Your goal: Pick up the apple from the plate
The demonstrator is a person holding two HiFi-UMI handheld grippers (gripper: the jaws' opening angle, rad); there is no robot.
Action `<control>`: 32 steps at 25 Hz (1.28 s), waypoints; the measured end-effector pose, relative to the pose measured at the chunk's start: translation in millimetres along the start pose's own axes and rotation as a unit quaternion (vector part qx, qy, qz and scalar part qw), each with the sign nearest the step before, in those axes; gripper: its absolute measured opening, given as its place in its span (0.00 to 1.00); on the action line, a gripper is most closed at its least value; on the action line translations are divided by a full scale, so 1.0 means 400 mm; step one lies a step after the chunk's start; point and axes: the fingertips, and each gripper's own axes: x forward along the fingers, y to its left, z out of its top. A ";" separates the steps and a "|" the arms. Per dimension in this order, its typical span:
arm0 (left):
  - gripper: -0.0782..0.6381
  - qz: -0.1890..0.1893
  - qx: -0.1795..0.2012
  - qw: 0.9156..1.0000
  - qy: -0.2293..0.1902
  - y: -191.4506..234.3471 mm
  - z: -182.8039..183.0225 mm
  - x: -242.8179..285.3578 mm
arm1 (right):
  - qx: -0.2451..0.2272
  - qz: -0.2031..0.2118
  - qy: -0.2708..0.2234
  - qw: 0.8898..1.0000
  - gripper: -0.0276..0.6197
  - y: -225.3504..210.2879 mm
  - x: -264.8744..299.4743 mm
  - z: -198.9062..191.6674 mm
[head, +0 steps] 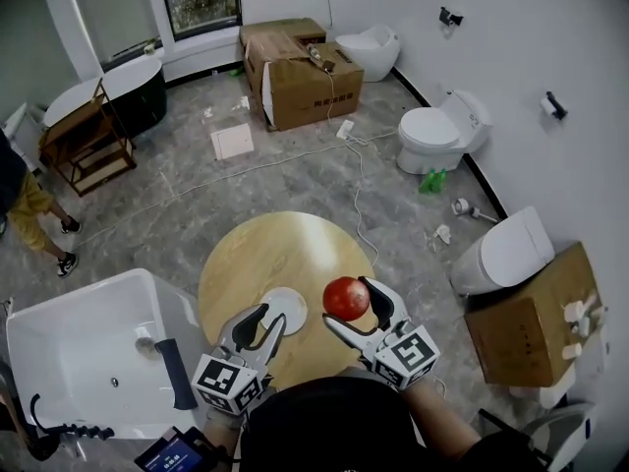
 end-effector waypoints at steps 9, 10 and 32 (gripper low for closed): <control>0.31 -0.003 0.005 1.000 0.000 -0.019 0.008 0.014 | -0.005 -0.005 -0.009 1.000 0.66 -0.015 -0.018 0.013; 0.31 -0.002 0.004 1.000 0.000 -0.021 0.005 0.014 | -0.006 -0.004 -0.008 1.000 0.66 -0.015 -0.020 0.012; 0.31 0.019 -0.006 1.000 0.003 -0.031 -0.024 -0.004 | 0.003 0.011 -0.001 1.000 0.66 -0.015 -0.020 -0.015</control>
